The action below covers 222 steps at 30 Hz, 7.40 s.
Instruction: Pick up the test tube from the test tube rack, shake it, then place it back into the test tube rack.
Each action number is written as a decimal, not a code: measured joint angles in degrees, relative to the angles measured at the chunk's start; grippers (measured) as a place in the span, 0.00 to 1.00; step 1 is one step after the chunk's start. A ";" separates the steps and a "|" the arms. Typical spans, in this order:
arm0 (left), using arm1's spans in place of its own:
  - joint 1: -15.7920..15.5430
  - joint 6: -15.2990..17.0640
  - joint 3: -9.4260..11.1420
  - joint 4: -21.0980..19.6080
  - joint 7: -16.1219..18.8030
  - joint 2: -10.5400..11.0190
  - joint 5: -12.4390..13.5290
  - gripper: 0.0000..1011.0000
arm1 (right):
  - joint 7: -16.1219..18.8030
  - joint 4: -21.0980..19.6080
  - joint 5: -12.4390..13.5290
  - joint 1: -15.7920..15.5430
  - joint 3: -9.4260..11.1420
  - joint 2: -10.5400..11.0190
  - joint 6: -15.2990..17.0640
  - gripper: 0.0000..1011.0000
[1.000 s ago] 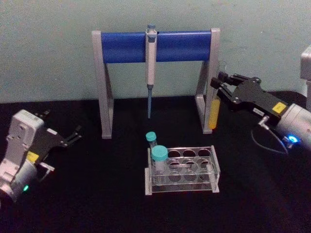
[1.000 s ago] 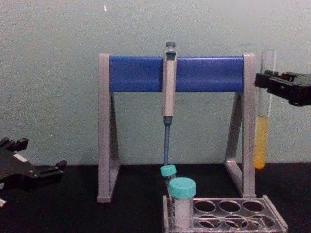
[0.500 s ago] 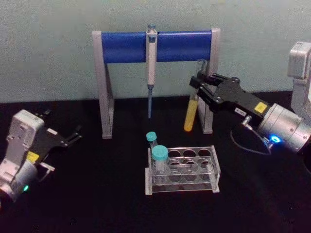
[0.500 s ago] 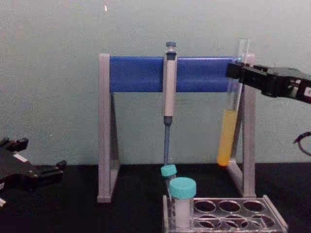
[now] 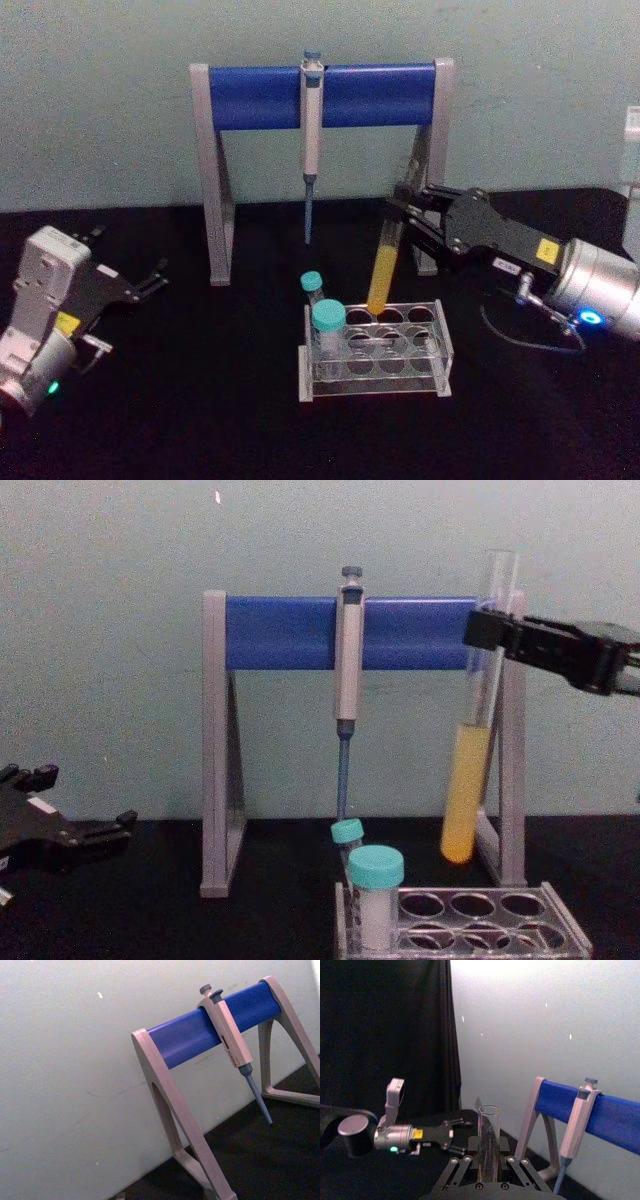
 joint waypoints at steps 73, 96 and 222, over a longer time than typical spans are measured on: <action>0.00 0.00 0.00 0.00 0.00 0.00 0.00 0.99 | -6.93 -0.34 -1.55 -1.44 1.86 7.23 1.00 0.23; 0.00 0.00 0.00 0.00 0.00 0.00 0.00 0.99 | -7.84 3.42 -2.36 3.08 -0.76 -0.47 2.39 0.23; 0.00 0.00 0.00 0.00 0.01 0.00 0.00 0.99 | -2.63 14.32 -9.38 4.02 -5.49 -3.46 -0.87 0.23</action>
